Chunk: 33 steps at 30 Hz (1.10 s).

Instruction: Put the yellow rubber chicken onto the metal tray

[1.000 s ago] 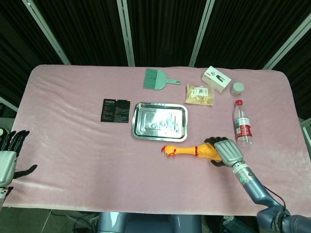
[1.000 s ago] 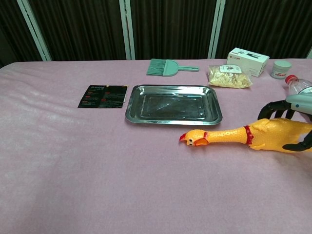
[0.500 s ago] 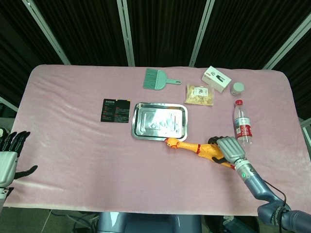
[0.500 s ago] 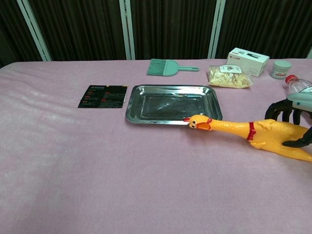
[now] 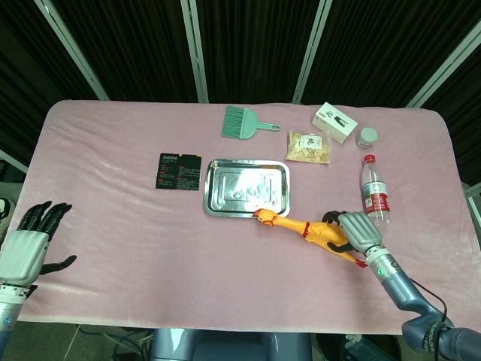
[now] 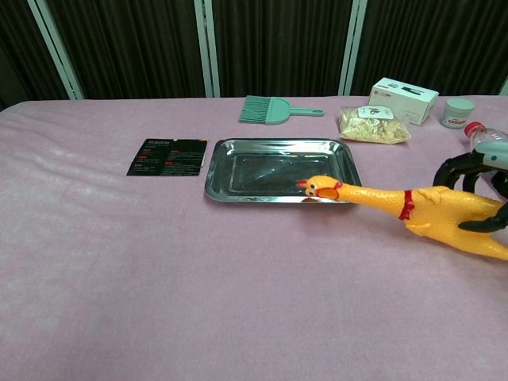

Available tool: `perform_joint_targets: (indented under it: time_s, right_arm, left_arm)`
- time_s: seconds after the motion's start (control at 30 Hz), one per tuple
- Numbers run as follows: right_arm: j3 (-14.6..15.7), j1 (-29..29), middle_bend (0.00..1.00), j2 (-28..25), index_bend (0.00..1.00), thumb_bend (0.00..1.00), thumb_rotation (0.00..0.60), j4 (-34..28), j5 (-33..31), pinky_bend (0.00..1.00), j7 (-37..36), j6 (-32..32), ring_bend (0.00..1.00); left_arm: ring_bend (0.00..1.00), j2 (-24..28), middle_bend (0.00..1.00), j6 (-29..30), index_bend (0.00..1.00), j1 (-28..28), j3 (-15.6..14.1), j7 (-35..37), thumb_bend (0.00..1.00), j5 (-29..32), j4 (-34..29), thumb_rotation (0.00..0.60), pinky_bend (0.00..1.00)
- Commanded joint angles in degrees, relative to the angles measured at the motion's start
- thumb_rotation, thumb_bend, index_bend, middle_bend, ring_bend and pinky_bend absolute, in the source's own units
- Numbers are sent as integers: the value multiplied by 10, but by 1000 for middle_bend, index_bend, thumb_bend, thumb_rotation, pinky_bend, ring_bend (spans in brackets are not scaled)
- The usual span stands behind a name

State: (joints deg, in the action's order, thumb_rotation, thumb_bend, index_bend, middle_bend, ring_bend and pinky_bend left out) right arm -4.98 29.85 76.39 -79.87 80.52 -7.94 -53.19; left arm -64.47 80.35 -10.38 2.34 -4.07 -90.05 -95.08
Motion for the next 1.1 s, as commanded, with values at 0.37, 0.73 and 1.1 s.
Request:
perform_joint_targets:
  time_s: [0.37, 0.73, 1.1]
  right_arm:
    - [-46, 13, 668, -92, 755, 495, 600, -132, 16, 805, -85, -36, 702]
    - [-58, 57, 668, -103, 757, 496, 600, -173, 10, 805, 70, -11, 702]
    - [-66, 87, 668, -72, 757, 495, 600, -198, -45, 805, 199, -3, 704]
  left_arm:
    - [183, -22, 202, -80, 189, -94, 28, 0, 65, -41, -91, 600, 178]
    - [184, -36, 221, -179, 218, -188, 103, -55, 65, 52, -184, 600, 178]
    - [220, -70, 240, -240, 221, -301, 176, -177, 102, 259, -246, 600, 220]
